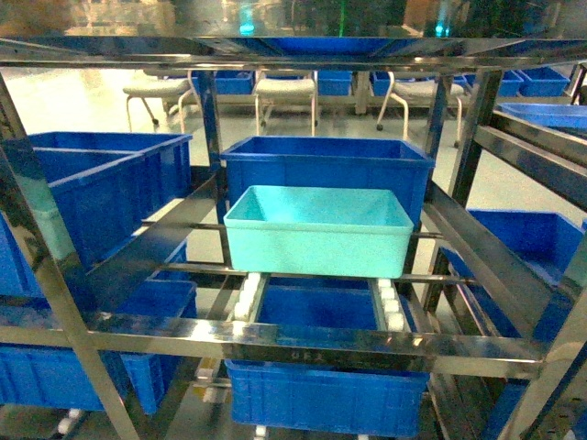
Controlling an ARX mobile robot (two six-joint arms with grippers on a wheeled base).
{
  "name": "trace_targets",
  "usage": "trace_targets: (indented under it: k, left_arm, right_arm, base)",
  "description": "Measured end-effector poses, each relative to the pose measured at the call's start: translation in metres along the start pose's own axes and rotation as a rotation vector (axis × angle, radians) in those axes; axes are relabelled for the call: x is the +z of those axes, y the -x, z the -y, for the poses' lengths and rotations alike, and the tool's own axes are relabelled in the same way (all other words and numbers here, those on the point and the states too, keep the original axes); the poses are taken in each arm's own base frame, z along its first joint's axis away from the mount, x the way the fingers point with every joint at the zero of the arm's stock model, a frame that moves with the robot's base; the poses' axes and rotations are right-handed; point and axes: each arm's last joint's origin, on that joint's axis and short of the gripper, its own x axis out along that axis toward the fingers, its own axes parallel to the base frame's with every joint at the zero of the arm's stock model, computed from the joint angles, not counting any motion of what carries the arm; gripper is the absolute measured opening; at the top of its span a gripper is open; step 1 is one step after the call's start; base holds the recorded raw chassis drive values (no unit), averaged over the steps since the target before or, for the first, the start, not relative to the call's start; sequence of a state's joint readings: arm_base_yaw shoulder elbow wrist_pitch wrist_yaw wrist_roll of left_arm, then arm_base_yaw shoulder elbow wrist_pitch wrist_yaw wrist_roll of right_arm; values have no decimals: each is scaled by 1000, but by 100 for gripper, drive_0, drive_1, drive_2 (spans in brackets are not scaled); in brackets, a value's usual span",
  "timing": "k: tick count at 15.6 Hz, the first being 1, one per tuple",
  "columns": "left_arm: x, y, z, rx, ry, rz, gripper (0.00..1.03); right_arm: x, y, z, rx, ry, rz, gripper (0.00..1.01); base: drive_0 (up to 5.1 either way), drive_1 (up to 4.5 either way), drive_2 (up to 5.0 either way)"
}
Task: Organize blue bins on left shelf correctly
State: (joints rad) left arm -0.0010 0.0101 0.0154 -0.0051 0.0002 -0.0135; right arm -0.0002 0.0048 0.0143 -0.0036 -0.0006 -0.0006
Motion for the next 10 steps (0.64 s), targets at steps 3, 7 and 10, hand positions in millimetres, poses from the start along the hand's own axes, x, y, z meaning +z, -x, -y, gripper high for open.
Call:
trace_targets:
  k: [3, 7, 10]
  left_arm:
    - [0, 0, 0, 0, 0, 0, 98]
    - [0, 0, 0, 0, 0, 0, 98]
    - [0, 0, 0, 0, 0, 0, 98]
  right_arm:
    - [0, 0, 0, 0, 0, 0, 98]
    - [0, 0, 0, 0, 0, 0, 98]
    - [0, 0, 0, 0, 0, 0, 98]
  base:
    - [0, 0, 0]
    - [0, 0, 0]
    - [0, 0, 0]
